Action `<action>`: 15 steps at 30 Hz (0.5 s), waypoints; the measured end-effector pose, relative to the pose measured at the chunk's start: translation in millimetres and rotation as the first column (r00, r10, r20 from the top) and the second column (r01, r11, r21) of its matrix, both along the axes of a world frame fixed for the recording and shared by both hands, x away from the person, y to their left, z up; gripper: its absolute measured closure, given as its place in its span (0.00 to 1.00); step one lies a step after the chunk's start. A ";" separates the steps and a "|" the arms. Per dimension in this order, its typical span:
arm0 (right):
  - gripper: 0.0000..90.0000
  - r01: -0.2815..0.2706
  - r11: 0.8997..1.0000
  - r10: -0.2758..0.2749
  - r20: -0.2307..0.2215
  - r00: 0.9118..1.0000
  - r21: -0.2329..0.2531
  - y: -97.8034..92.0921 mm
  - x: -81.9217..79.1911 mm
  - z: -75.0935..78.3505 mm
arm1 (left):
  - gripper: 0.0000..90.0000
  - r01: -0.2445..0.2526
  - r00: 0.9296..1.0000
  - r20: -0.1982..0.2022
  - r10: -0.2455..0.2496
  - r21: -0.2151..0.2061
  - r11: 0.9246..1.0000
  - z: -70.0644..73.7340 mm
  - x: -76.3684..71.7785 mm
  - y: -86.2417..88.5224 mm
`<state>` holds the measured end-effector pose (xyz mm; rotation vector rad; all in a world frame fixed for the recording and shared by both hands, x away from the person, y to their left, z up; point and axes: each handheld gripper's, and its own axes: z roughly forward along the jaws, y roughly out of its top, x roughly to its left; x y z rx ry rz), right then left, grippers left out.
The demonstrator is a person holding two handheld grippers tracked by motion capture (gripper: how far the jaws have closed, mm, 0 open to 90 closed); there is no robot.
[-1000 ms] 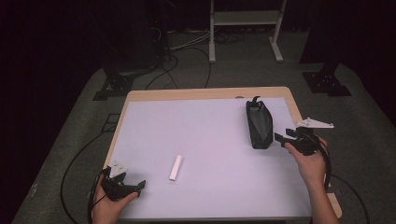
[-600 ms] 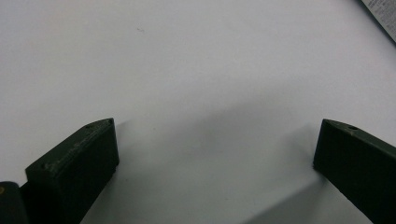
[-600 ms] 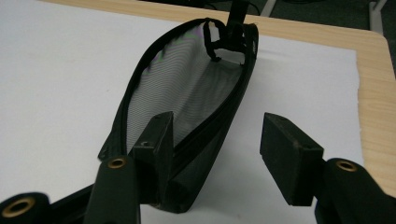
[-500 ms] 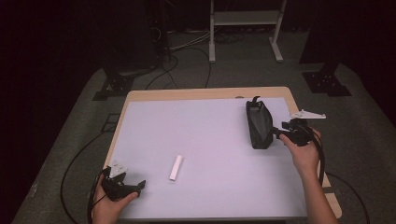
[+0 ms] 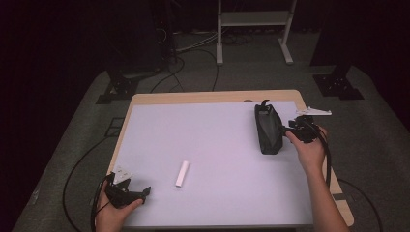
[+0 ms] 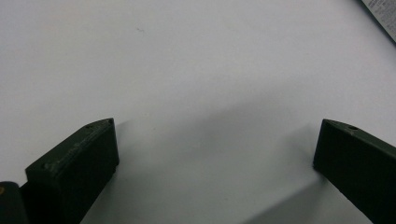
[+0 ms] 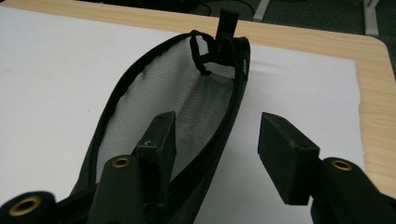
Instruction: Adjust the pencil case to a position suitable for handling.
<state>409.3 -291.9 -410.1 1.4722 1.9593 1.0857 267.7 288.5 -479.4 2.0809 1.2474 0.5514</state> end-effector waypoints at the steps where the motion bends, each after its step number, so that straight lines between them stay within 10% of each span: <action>1: 0.51 0.000 1.000 0.000 0.000 1.000 0.000 0.0 0.0 0.0 | 0.00 0.000 1.000 0.000 0.000 0.000 1.000 0.0 0.0 0.0; 15: 0.59 0.023 1.000 -0.024 -0.042 0.999 -0.011 3.6 20.0 -12.2 | 0.00 0.000 1.000 0.003 0.000 -0.002 1.000 -0.3 0.2 -0.1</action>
